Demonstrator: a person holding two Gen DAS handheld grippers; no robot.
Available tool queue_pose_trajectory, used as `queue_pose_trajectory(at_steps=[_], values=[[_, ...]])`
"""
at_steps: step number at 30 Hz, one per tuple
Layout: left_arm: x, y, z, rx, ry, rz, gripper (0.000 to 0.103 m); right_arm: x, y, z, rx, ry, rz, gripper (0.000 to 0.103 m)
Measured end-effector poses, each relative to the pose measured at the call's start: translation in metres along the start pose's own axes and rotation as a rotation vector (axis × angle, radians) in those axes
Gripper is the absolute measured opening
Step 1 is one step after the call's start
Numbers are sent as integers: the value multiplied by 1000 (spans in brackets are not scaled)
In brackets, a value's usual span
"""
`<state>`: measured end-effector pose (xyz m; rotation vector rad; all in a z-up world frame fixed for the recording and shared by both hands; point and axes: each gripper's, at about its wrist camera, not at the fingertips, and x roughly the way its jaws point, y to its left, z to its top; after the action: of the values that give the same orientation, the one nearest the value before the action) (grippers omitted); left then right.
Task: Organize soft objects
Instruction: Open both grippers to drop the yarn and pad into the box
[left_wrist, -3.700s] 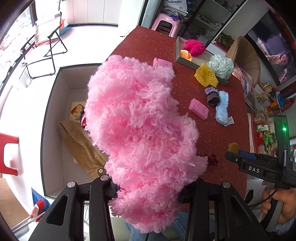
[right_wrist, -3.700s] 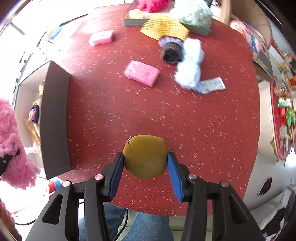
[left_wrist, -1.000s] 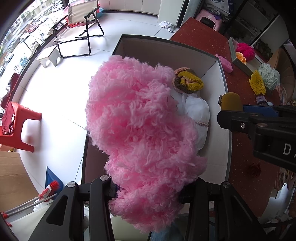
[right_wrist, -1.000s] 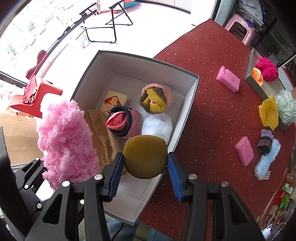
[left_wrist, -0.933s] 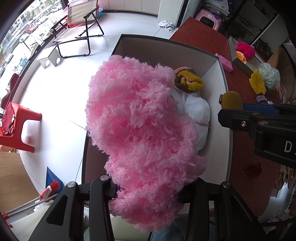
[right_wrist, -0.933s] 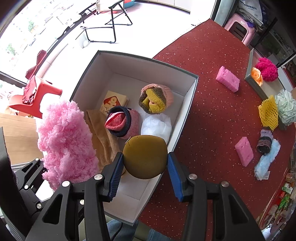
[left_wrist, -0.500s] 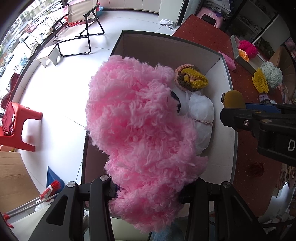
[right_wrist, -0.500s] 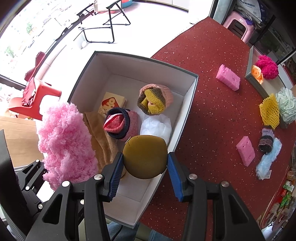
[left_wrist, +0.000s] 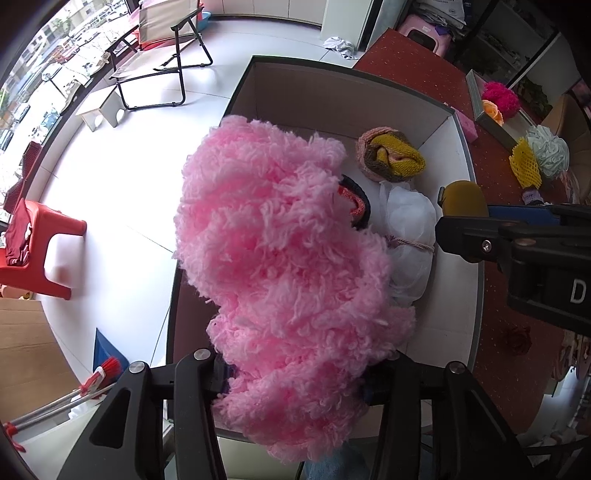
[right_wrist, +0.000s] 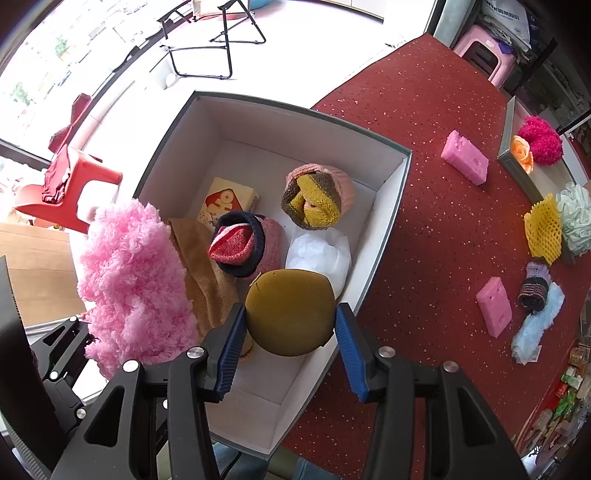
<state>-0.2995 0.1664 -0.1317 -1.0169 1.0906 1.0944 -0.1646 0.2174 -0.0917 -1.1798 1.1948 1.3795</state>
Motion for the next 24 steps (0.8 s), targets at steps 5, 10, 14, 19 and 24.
queue_pose_trajectory(at_steps=[5, 10, 14, 19, 24], values=[[-1, 1, 0, 2, -16, 23, 81, 2, -3, 0, 10, 7, 11, 67], [-1, -2, 1, 8, -1, 13, 84, -1, -9, -2, 25, -17, 1, 85], [-1, -6, 0, 25, 5, 30, 103, -5, -17, -4, 46, -49, 11, 103], [-1, -9, -2, 29, 15, 48, 103, -5, -22, -9, 58, -53, 17, 103], [-6, -10, -3, 22, 19, 59, 103, -6, -23, -15, 63, -45, 37, 103]])
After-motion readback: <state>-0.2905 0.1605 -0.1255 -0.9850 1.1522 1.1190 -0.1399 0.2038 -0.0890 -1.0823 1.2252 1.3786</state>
